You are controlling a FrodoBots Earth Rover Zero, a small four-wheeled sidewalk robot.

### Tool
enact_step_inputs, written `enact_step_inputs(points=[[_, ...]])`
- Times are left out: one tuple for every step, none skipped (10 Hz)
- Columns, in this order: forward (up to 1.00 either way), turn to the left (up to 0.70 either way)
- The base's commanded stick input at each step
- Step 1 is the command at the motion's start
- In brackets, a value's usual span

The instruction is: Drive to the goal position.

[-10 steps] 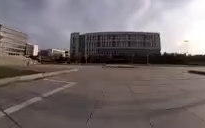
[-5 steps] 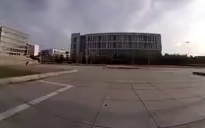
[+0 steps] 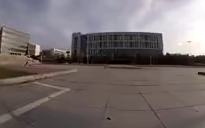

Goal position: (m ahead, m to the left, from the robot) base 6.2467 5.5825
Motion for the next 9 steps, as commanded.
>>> enact_step_inputs(points=[[0.70,0.00],[0.70,0.00],[0.70,0.00],[0.70,0.00],[0.70,0.00],[0.70,0.00],[0.70,0.00],[0.70,0.00],[0.70,0.00]])
